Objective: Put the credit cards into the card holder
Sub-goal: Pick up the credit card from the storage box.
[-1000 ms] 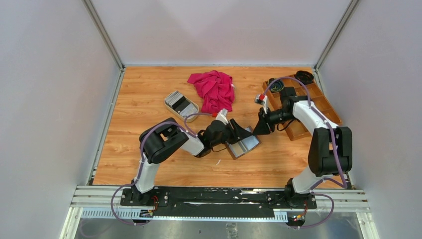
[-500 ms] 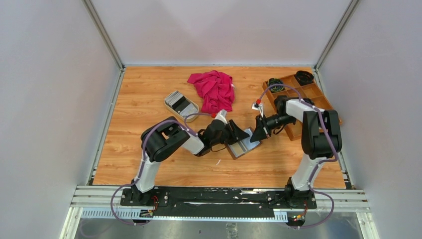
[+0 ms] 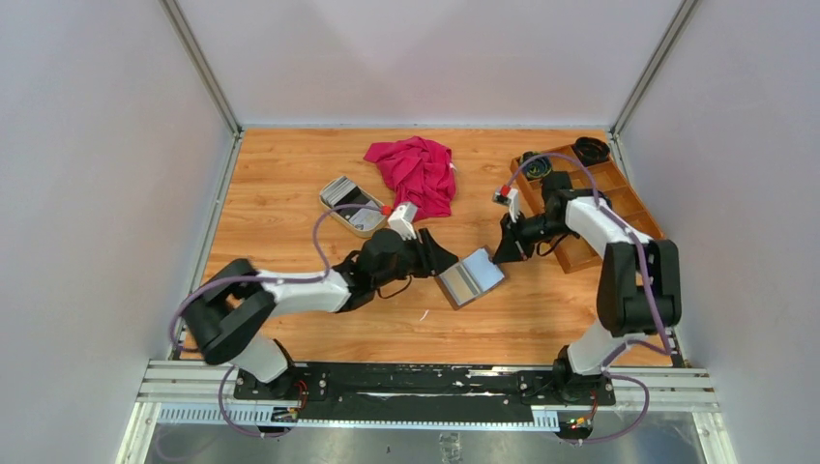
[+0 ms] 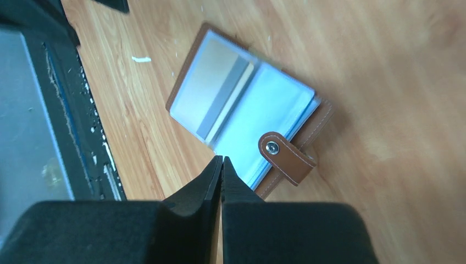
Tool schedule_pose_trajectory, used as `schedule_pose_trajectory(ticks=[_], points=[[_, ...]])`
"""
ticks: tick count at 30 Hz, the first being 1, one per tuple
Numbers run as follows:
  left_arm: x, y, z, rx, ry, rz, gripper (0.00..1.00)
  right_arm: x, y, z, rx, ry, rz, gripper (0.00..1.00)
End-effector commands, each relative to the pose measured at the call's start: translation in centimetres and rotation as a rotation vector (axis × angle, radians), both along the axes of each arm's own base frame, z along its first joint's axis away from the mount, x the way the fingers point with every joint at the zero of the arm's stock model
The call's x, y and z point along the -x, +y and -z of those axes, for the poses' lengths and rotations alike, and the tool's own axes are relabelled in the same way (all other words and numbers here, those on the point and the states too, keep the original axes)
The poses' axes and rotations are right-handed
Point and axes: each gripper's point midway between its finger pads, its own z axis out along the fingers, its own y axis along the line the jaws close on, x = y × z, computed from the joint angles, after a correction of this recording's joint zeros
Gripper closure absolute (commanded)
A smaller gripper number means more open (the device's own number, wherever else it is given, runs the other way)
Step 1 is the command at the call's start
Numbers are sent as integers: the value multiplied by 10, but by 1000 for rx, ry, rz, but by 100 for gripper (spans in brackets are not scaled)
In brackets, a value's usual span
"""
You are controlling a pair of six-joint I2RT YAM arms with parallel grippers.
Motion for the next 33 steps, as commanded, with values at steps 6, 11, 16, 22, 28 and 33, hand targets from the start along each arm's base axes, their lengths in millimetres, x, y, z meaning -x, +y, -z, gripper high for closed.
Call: schedule_pose_trajectory(ticks=[6,11,16,22,28,33], points=[[0,115,-68,-383,-407,-46,23,-32,-11,-106,73,-609,-18,66],[-13,166,-102,-541,-415,-59,9,-30,10,-149,-79,-655,-47,27],[-29,184,-112,-634,-397,-11,4,-16,33,-170,-245,-525,-83,28],[-78,188,-87,-727,-336,92,4,-5,35,-134,-245,-460,-94,29],[-129,215,-33,-905,-152,221,13,-4,31,-117,-211,-476,-89,30],[-151,215,5,-947,-38,278,16,-9,28,-105,-178,-448,-77,31]])
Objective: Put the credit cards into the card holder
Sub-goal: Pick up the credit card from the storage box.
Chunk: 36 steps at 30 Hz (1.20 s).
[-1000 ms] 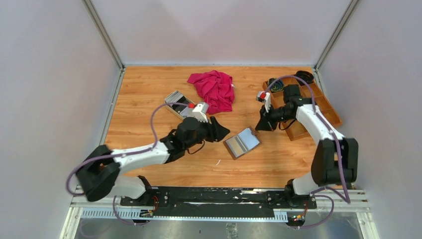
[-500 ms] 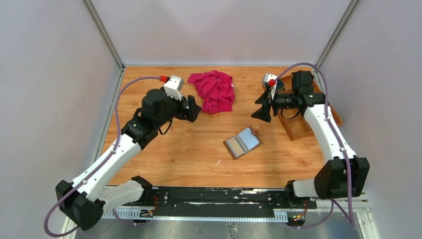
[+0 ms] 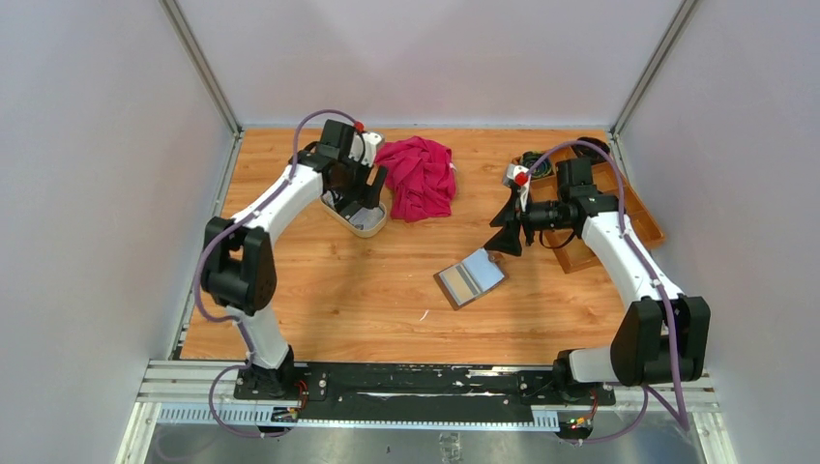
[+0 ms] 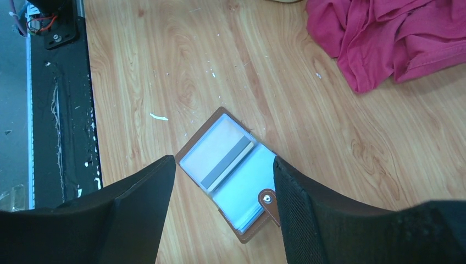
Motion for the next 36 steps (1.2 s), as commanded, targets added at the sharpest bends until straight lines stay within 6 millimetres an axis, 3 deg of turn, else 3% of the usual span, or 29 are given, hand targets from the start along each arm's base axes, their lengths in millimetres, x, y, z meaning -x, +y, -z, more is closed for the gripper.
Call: schedule_pose_trajectory(ticks=[1,11,22,24,31,32,36], points=[[5,3,32,-73,136,66,17,-3,1,8,20,8,-2,31],[-9,9,73,-142,209,30,39,-7,1,19,32,58,5,33],[-15,14,98,-191,246,22,44,-5,0,19,37,57,3,33],[-14,14,99,-192,248,22,52,-5,0,20,34,61,1,34],[-14,16,91,-195,229,16,96,-4,1,19,32,60,-3,34],[-14,16,88,-194,224,16,100,-4,1,19,33,60,-4,34],[-13,13,71,-167,193,25,100,-3,0,19,33,59,-7,34]])
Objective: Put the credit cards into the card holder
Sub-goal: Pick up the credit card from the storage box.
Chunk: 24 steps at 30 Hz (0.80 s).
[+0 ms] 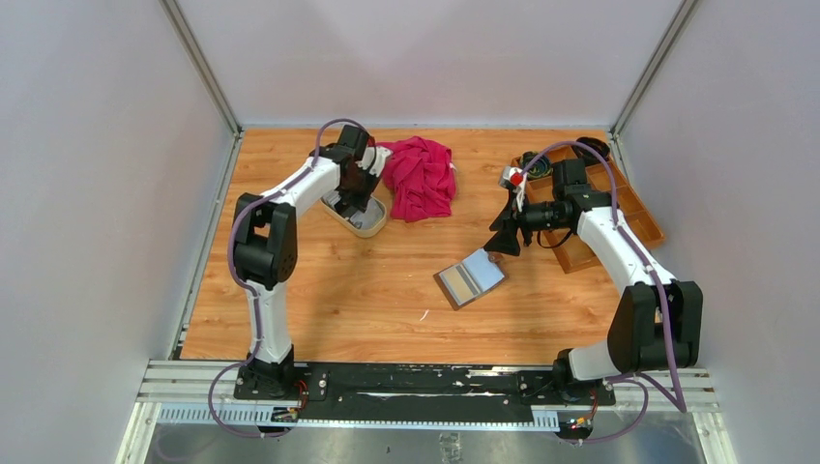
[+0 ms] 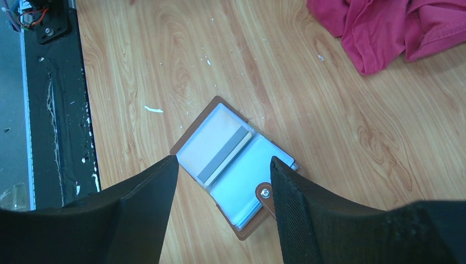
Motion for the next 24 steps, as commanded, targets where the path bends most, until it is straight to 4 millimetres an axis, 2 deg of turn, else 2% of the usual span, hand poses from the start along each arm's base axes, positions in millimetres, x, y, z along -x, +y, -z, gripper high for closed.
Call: schedule_pose_trajectory(ticks=[1,5,14,18,21,24], points=[[4,-1,-20,18,-30,18,100,5,3,-3,-2,3,-23,34],[8,-2,-31,34,-48,27,99,5,4,-3,-4,1,-27,35],[9,-1,-30,36,-43,19,100,6,4,-2,-5,5,-34,35],[8,-2,-22,63,-12,1,100,6,4,-1,-5,12,-37,35],[1,8,-17,55,-5,-45,91,7,4,0,-7,17,-40,35],[-7,21,-14,5,-19,-96,88,7,5,1,-12,25,-44,36]])
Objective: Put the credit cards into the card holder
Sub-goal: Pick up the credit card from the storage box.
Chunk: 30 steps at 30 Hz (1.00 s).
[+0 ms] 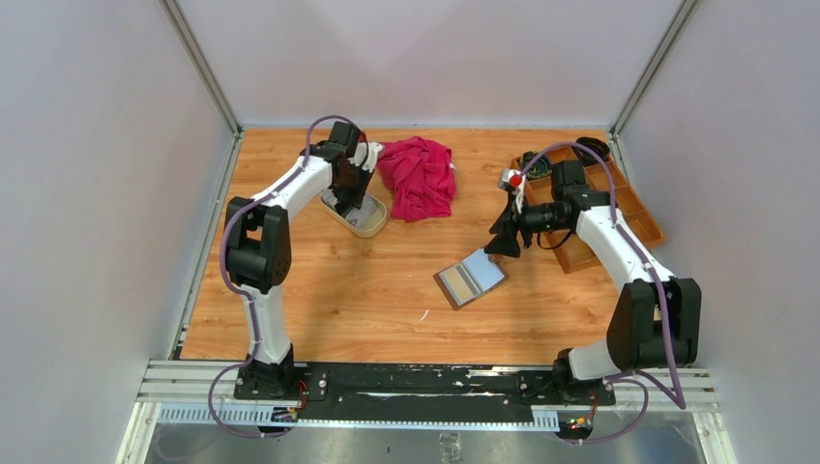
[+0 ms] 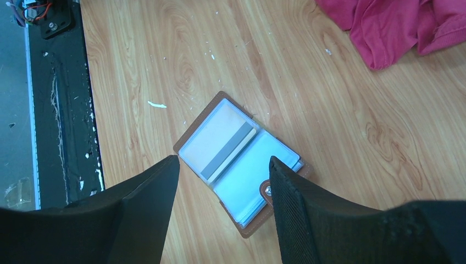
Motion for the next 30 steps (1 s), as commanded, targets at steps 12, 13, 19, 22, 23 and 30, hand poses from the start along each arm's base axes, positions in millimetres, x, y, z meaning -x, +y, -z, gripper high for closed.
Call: schedule_pose_trajectory(ticks=[12,13,19,22,23,30], points=[[-19,27,-11,-71,-85,-118,96,4,7,0,-23,38,-41,36],[-18,26,-12,-67,-85,-117,99,4,7,0,-23,36,-41,36],[-14,22,-26,-28,-103,-109,100,5,7,0,-23,39,-43,37],[-12,21,-34,-9,-116,-108,100,5,7,0,-24,39,-44,37],[-11,20,-35,0,-115,-106,100,5,7,0,-25,40,-45,37],[-7,18,-38,72,-97,-125,100,6,7,1,-23,41,-47,37]])
